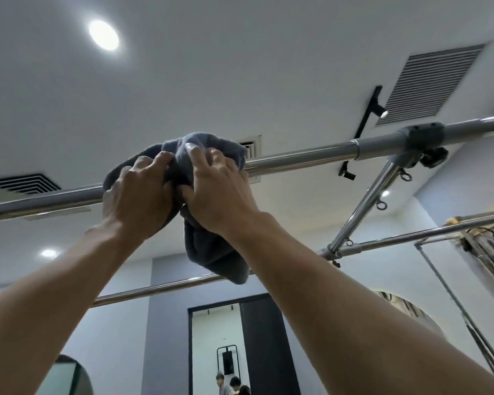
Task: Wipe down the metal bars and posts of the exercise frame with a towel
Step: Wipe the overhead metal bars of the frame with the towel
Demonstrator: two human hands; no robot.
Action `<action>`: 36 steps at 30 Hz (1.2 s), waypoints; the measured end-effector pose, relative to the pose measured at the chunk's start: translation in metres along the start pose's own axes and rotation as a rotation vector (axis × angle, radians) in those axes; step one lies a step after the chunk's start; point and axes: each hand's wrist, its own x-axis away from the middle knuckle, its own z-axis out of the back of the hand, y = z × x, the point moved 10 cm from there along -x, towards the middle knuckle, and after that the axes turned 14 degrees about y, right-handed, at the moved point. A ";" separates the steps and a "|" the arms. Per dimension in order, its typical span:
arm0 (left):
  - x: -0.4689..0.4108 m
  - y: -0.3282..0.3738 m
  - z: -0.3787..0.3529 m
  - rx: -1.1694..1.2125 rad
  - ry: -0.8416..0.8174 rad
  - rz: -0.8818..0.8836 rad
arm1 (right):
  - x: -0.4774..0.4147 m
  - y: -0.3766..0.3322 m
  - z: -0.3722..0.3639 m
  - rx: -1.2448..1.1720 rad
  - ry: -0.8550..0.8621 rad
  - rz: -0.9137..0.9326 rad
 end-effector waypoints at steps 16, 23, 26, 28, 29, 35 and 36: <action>-0.004 0.031 -0.022 0.380 -0.092 0.226 | -0.028 0.036 0.026 0.284 -0.032 0.116; 0.002 0.034 -0.040 0.418 -0.322 0.195 | -0.027 0.050 0.020 0.191 -0.133 0.152; 0.002 0.027 -0.037 0.362 -0.319 0.221 | -0.023 0.047 0.018 0.112 -0.122 0.149; 0.004 0.028 -0.038 0.270 -0.348 0.143 | -0.025 0.045 0.021 0.075 -0.127 0.151; 0.007 0.030 -0.040 0.206 -0.363 0.099 | -0.027 0.044 0.021 0.093 -0.137 0.154; -0.009 0.027 -0.034 0.128 -0.230 -0.034 | -0.020 0.023 0.008 0.280 -0.130 0.304; -0.011 0.024 -0.033 0.159 -0.209 -0.056 | -0.017 0.021 0.003 0.335 -0.126 0.346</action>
